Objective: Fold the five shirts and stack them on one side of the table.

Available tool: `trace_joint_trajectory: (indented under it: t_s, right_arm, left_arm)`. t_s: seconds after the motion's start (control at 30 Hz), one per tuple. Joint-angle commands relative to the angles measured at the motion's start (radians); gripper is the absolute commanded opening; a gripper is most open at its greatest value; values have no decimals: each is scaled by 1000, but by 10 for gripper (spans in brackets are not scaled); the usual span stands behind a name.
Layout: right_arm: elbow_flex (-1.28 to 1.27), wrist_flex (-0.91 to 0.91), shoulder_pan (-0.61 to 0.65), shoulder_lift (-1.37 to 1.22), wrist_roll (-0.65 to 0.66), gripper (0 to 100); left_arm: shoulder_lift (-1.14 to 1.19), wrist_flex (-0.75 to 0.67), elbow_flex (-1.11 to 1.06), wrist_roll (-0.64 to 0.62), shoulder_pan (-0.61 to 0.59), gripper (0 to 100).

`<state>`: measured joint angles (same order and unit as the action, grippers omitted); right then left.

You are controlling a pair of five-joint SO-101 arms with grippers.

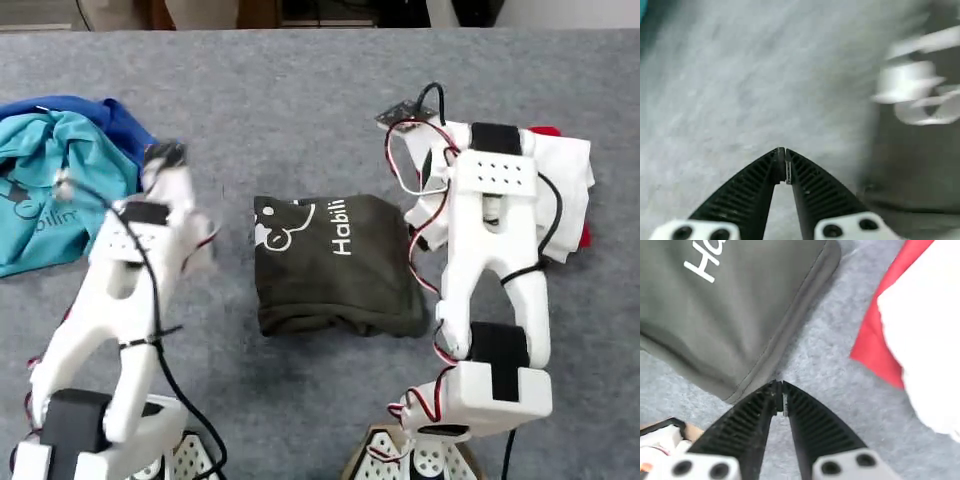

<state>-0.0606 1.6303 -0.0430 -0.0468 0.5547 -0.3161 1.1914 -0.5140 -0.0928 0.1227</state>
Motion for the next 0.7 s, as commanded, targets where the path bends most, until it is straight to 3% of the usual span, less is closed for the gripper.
trace_joint_trajectory:
  t_s: [0.0,0.23,0.4,0.53,0.67]
  right_arm:
    - [-94,8,5,48,-15,2]
    - [-426,-150,73,205,-117,2]
    - [-639,-413,70,237,-193,2]
    - [-740,-591,68,196,-195,2]
    - [-746,-643,54,110,-199,2]
  left_arm:
    - [22,-58,215,23,133,20]
    - [306,-247,235,43,189,19]
    - [536,-330,239,51,140,19]
    - [607,-302,278,51,64,18]
    - [599,-233,333,51,21,18]
